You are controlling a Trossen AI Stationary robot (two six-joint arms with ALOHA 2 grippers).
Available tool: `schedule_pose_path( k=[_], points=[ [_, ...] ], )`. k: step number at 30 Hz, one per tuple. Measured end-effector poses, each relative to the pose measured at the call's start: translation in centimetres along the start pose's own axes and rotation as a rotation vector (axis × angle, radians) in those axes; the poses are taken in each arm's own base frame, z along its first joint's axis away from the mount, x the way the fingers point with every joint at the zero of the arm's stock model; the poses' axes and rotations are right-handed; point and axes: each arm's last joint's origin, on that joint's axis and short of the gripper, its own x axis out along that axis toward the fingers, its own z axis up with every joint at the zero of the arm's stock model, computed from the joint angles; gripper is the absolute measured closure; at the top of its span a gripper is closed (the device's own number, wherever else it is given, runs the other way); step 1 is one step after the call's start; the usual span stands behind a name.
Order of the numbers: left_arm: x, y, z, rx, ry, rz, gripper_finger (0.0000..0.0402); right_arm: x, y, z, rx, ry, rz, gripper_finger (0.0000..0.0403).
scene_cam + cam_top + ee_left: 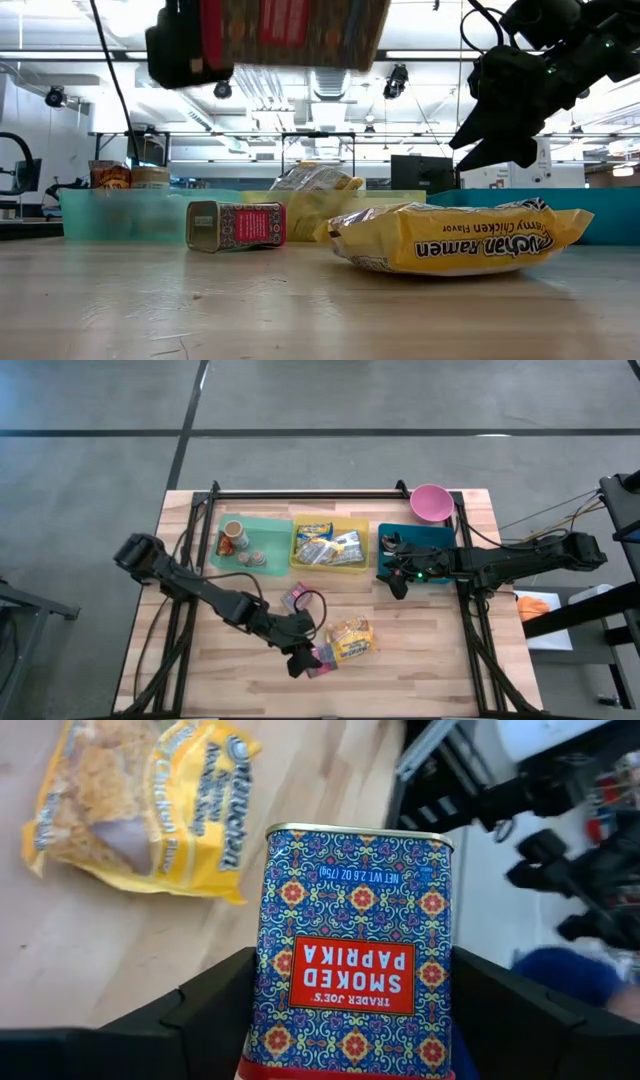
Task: Pick & Place Food Item
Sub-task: Put the red seasoning can into the green bin
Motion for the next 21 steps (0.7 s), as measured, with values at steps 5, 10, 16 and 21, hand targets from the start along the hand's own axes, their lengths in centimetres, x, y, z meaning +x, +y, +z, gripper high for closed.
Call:
schedule_pose_path(
  k=[5, 10, 16, 21],
  points=[
    [-1.3, -0.6, 0.5, 0.02, -0.022, -0.039, 0.0117, 0.0, 0.0, 0.0, 0.0, 0.0, 0.0, 0.0138],
    [-3.1, -1.3, 1.3, 0.039, -0.061, -0.085, 0.0117, 0.0, 0.0, 0.0, 0.0, 0.0, 0.001, 0.0138],
    [-4.4, -1.3, 2.2, 0.024, -0.084, -0.095, 0.0111, 0.0, 0.0, 0.1, 0.002, -0.006, 0.004, 0.0138],
    [-4.5, -0.6, 2.4, 0.012, -0.068, -0.049, 0.011, 0.0, 0.4, 0.6, 0.005, -0.058, 0.035, 0.0138]
  ],
)
